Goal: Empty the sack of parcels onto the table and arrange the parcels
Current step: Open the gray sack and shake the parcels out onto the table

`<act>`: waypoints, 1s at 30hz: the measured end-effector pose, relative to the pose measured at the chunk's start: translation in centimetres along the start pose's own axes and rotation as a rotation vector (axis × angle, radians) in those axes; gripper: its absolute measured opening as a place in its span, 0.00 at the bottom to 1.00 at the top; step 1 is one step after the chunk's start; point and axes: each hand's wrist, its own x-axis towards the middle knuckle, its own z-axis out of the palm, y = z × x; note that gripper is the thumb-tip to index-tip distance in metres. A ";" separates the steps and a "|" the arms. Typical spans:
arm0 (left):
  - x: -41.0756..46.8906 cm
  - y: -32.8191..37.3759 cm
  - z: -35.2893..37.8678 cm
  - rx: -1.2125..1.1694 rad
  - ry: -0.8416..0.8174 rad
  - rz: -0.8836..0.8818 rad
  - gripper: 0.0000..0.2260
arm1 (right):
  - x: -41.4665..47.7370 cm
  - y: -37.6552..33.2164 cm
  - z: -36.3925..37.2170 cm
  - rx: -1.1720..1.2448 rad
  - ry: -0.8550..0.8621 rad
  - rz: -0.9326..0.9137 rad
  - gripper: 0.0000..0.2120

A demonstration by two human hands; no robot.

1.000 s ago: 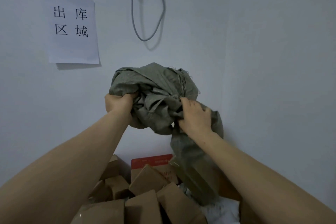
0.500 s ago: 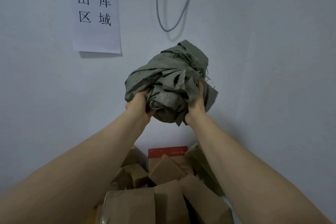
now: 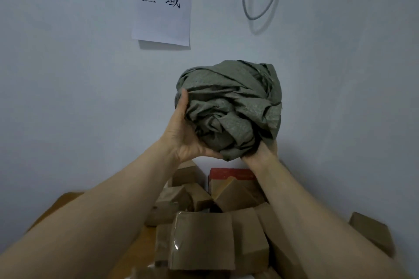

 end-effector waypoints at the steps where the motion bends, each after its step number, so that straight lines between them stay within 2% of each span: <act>1: -0.5 0.0 -0.2 -0.009 0.031 0.001 0.33 | -0.2 0.6 0.0 0.008 -0.022 0.041 0.23; 3: -1.6 0.1 -0.2 0.002 0.174 -0.007 0.38 | -1.2 1.6 0.5 0.050 -0.084 0.121 0.24; 5: -3.0 0.1 0.4 0.057 0.368 -0.003 0.36 | -2.4 2.9 0.9 0.120 -0.100 0.210 0.30; 7: -4.5 -0.3 0.9 0.125 0.466 0.010 0.30 | -3.5 4.3 1.1 0.197 -0.094 0.274 0.23; 9: -5.7 -0.9 0.2 0.133 0.485 0.017 0.29 | -4.5 6.1 1.1 0.265 -0.098 0.350 0.25; 13: -7.4 -1.6 -3.3 -0.059 0.400 0.069 0.36 | -6.6 9.3 2.2 0.299 -0.183 0.482 0.26; 15: -8.6 -1.2 -5.0 -0.131 0.447 0.140 0.31 | -7.4 9.9 3.2 0.212 -0.240 0.536 0.25; 17: -10.0 0.0 -6.8 -0.177 0.536 0.239 0.24 | -7.7 10.2 4.6 0.000 -0.306 0.562 0.18; 18: -10.8 0.8 -7.9 -0.193 0.573 0.288 0.23 | -7.6 10.4 5.0 -0.200 -0.322 0.546 0.13; 19: -11.6 1.8 -9.2 -0.195 0.620 0.327 0.23 | -7.5 10.6 5.3 -0.441 -0.336 0.529 0.15; 21: -13.2 3.9 -12.0 -0.177 0.733 0.407 0.28 | -6.8 10.7 5.1 -0.842 -0.335 0.495 0.25; 22: -14.1 4.9 -13.2 -0.164 0.795 0.452 0.30 | -6.3 10.8 5.2 -0.955 -0.296 0.453 0.26; 24: -15.7 6.7 -15.3 -0.113 0.924 0.545 0.29 | -6.0 10.8 6.5 -1.000 -0.135 0.320 0.20; 26: -17.1 8.3 -16.9 -0.047 0.980 0.604 0.22 | -6.3 12.1 9.1 -0.894 -0.076 0.211 0.14; 28: -18.2 10.0 -19.0 0.040 0.982 0.605 0.17 | -6.7 15.2 12.5 -0.961 -0.139 0.043 0.23; 30: -19.3 11.5 -21.0 0.169 0.969 0.610 0.16 | -7.0 19.2 15.6 -1.336 -0.182 -0.214 0.31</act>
